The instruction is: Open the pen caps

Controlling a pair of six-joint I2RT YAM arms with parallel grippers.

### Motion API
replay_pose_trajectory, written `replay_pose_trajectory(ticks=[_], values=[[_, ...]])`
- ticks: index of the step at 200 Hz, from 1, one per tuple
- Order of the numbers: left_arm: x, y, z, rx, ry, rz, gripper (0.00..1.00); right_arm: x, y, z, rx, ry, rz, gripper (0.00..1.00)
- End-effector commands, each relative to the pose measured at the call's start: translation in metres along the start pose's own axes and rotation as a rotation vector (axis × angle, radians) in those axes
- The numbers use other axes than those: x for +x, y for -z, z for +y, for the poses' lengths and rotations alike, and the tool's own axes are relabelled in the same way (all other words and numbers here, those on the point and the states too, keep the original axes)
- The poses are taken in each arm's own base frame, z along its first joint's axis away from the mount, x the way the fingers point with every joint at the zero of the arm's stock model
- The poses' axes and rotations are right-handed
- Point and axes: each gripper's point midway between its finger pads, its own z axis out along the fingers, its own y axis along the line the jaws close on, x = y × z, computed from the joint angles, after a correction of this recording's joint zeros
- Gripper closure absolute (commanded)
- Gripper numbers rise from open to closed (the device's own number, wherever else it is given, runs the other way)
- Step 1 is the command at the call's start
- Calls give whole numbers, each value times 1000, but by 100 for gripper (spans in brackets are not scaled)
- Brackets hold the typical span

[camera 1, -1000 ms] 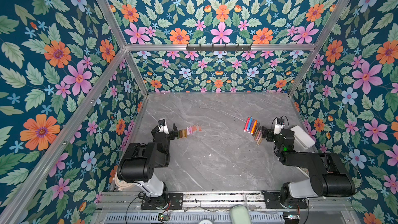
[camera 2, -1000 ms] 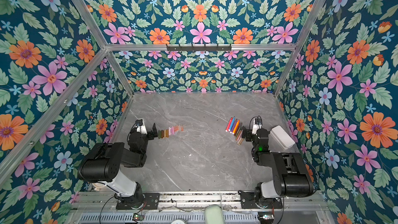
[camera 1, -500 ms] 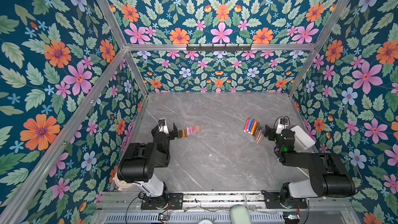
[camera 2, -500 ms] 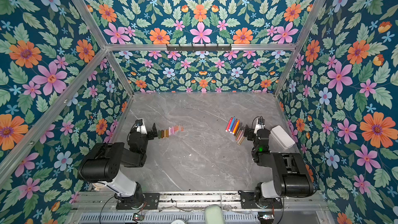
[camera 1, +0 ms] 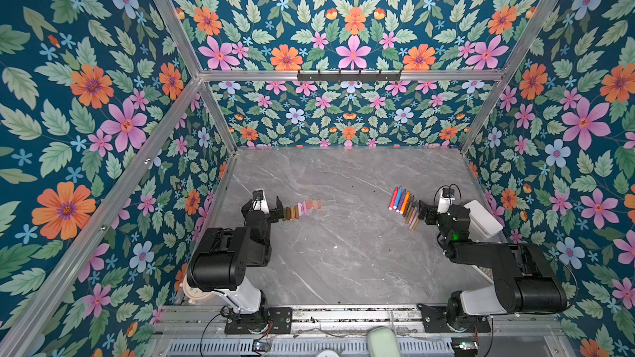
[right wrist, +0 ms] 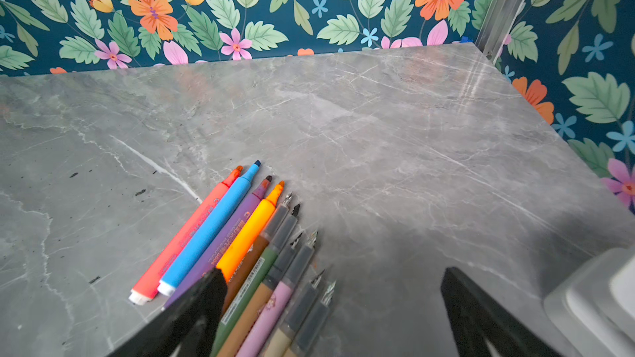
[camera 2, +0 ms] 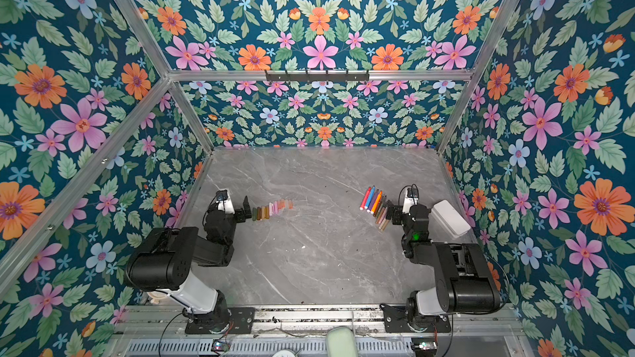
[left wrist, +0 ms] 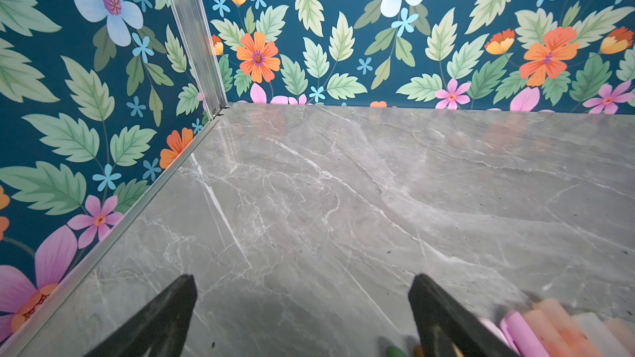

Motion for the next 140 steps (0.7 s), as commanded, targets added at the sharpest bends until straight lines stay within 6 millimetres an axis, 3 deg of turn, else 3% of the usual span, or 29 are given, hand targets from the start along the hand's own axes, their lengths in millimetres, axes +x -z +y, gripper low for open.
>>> replay_pose_trajectory(ticks=[1,72,82,92,105,117,133,140], values=[[-4,0,-1,7,-6,-15,0,0,-1,2,-14,2,6,2],[-4,0,-1,7,-6,-15,0,0,2,2,-16,4,-8,2],[-4,0,-1,7,-6,-15,0,0,7,8,-51,21,-26,2],[-4,0,-1,7,-7,-15,0,3,23,37,-215,97,-74,2],[-4,0,-1,6,-7,-15,0,-3,32,41,-253,108,-134,2],[-4,0,-1,6,-7,-15,0,-4,19,22,-150,52,-101,2],[-4,0,-1,6,-7,-14,0,-3,11,-30,147,-85,-62,2],[-4,0,-1,5,-7,-15,0,-1,10,-35,180,-101,-47,2]])
